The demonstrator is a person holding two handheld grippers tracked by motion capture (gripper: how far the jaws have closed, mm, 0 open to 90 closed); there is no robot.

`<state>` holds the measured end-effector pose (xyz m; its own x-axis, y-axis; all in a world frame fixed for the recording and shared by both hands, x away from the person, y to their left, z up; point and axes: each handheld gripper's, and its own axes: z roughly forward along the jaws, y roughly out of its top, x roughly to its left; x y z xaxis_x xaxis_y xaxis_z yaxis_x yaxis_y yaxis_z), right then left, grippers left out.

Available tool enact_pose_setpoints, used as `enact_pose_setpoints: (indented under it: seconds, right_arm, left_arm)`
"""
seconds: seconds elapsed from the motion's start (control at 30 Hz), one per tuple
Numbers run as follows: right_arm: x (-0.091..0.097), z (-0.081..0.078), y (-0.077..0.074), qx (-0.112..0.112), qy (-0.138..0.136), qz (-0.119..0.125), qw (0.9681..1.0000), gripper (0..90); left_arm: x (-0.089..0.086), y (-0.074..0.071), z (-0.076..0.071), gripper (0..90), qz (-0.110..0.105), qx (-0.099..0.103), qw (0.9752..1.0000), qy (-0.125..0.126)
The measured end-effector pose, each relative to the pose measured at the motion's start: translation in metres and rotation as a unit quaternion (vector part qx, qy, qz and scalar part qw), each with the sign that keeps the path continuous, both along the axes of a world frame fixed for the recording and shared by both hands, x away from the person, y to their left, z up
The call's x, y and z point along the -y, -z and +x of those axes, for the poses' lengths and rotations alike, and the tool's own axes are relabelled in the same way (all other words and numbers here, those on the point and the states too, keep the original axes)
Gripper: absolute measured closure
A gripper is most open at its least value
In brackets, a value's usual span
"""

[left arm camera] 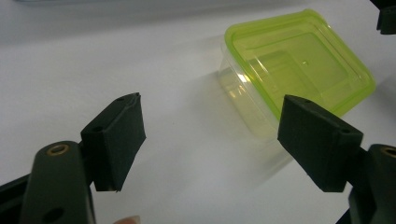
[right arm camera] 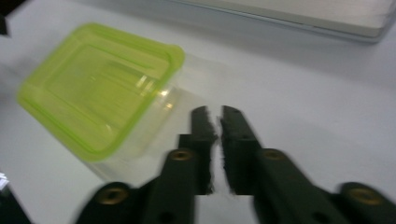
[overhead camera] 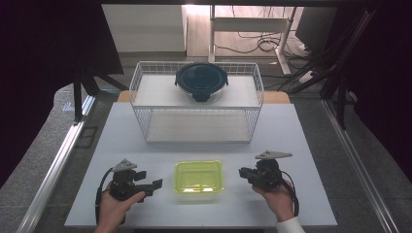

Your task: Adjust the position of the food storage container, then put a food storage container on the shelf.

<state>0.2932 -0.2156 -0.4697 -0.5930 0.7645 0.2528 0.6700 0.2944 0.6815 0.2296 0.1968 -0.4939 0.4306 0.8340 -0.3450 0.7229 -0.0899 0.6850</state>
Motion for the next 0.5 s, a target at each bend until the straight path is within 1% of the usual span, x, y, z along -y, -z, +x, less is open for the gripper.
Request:
enact_pose_setpoints:
  seconds: [0.03, 0.07, 0.1, 0.13, 0.23, 0.27, 0.3, 0.43, 0.5]
  right_arm:
    - [-0.0004, 0.0005, 0.0002, -0.008, 0.003, 0.008, 0.9999, 56.6]
    - [-0.0007, 0.0011, 0.0003, -0.012, 0.004, 0.012, 0.9999, 50.9]
    - [-0.0017, 0.0012, 0.0005, -0.018, 0.004, 0.019, 0.9997, 42.1]
    - [-0.0017, 0.0012, 0.0005, -0.018, 0.004, 0.019, 0.9997, 42.1]
    - [-0.0027, 0.0019, 0.0016, -0.033, -0.004, 0.026, 0.9991, 35.7]
    - [-0.0027, 0.0021, 0.0018, -0.033, -0.004, 0.025, 0.9991, 34.1]
    - [-0.0026, 0.0019, 0.0021, -0.032, 0.002, 0.026, 0.9991, 32.8]
    - [-0.0020, 0.0014, 0.0036, -0.029, 0.001, 0.031, 0.9991, 31.6]
    - [-0.0021, 0.0012, 0.0038, -0.030, 0.000, 0.034, 0.9990, 31.6]
  left_arm:
    - [0.0003, 0.0004, 0.0000, 22.2, 0.000, -0.001, 1.0000, 0.000]
    - [0.0008, 0.0007, 0.0000, 22.2, -0.001, -0.001, 1.0000, 0.000]
    - [0.0013, 0.0008, 0.0000, 22.1, -0.001, -0.001, 1.0000, 0.001]
    - [0.0017, 0.0005, -0.0001, 22.1, -0.002, 0.000, 1.0000, 0.002]
    - [0.0023, 0.0000, -0.0004, 22.1, -0.004, 0.001, 1.0000, 0.002]
    - [0.0022, 0.0001, -0.0004, 22.1, -0.005, 0.001, 1.0000, 0.002]
    - [0.0019, 0.0002, -0.0004, 22.1, -0.007, -0.001, 1.0000, 0.002]
    - [0.0003, -0.0002, 0.0007, 22.1, -0.020, -0.004, 0.9998, -0.001]
    - [0.0006, 0.0001, 0.0010, 22.2, -0.021, -0.004, 0.9998, -0.001]
